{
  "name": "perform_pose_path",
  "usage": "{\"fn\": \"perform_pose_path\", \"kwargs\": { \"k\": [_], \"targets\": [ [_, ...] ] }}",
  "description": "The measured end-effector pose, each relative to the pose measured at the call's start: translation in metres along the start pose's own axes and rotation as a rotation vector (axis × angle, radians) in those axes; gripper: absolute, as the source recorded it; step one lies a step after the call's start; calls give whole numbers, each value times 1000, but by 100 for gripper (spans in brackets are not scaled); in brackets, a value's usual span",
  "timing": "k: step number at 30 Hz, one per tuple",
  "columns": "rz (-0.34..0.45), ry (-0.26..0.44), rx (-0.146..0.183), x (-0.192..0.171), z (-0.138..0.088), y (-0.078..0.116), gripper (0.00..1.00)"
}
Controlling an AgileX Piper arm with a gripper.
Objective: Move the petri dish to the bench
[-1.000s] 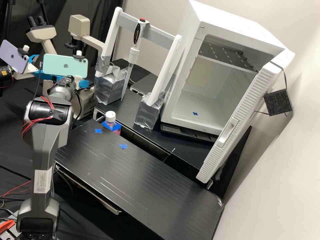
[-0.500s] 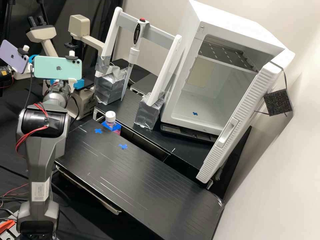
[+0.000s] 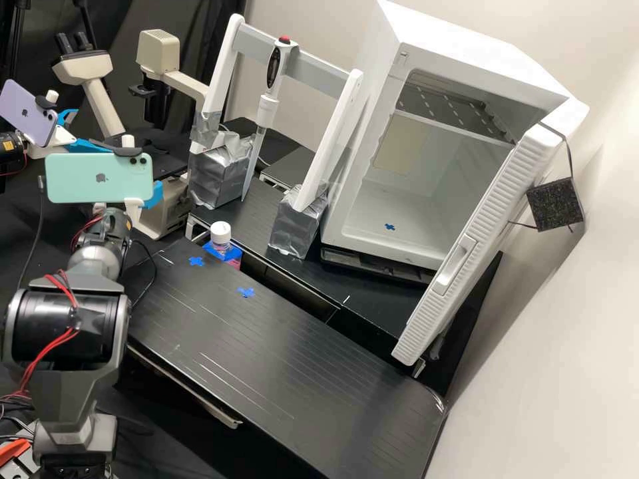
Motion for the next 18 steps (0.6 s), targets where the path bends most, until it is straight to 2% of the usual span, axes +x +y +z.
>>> {"fn": "perform_pose_path", "kwargs": {
  "k": [2,5,10,12,18],
  "targets": [
    [-4,-19,-1,-8,9,-4,0],
    [5,-53,23,-19,22,-6,0],
    [61,-112,109,-43,46,-4,0],
    [78,-130,131,-49,52,-4,0],
    [111,-166,161,-66,66,-6,0]
  ]
}}
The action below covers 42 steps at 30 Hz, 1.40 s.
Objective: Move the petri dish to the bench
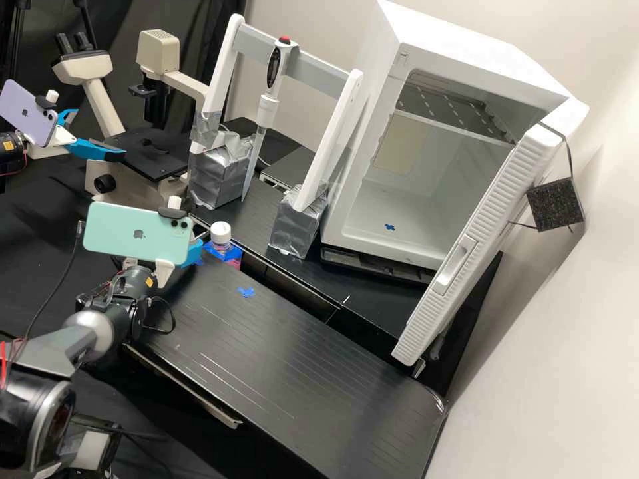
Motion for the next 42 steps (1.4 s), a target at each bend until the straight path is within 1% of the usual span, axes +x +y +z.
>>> {"fn": "perform_pose_path", "kwargs": {
  "k": [5,9,10,12,15,16,19,22,27,29,32,34,38,42],
  "targets": [
    [13,-28,-4,-8,12,2,0],
    [47,-49,12,-15,24,8,0],
    [55,-58,11,-18,26,10,0],
    [73,-72,1,-22,31,12,0],
    [105,-90,-24,-29,35,14,0],
    [115,-96,-27,-30,37,15,0],
    [145,-92,-47,-34,40,18,0],
    [194,-104,-49,-39,45,23,0],
    [246,-120,-53,-44,53,28,0],
    [252,-120,-69,-45,58,30,0],
    [267,-131,-81,-47,65,34,0],
    [271,-118,-91,-49,69,36,0],
    [275,-116,-96,-53,79,38,0],
    [267,-124,-91,-56,86,39,0]
  ]
}}
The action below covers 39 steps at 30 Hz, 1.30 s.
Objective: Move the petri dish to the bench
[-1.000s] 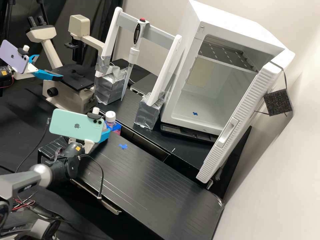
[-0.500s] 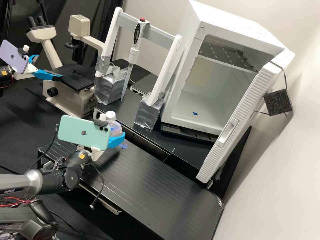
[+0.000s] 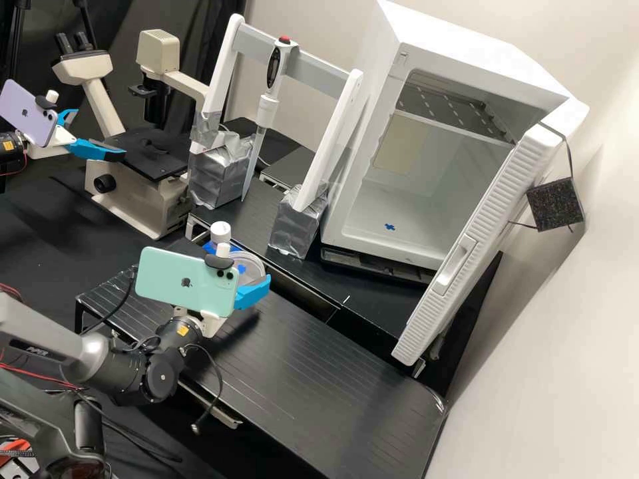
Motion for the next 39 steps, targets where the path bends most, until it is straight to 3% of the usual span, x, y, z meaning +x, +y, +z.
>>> {"fn": "perform_pose_path", "kwargs": {
  "k": [15,39],
  "targets": [
    [-46,2,23,2,6,-4,0],
    [-33,-34,43,6,18,5,0]
  ]
}}
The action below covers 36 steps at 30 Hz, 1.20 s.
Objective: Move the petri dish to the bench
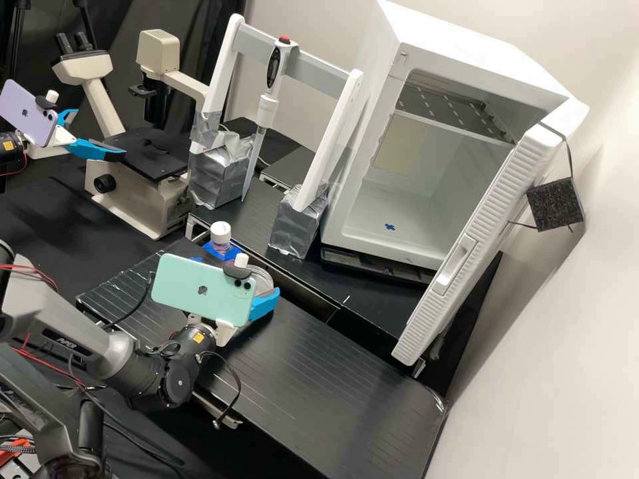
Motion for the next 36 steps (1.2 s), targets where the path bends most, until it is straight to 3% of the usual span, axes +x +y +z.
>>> {"fn": "perform_pose_path", "kwargs": {
  "k": [1,21,31,36],
  "targets": [
    [0,0,0,0,0,0,100],
    [-10,26,-17,2,-5,0,100],
    [156,101,-75,-13,-23,16,100],
    [316,176,-80,-26,-47,19,100]
  ]
}}
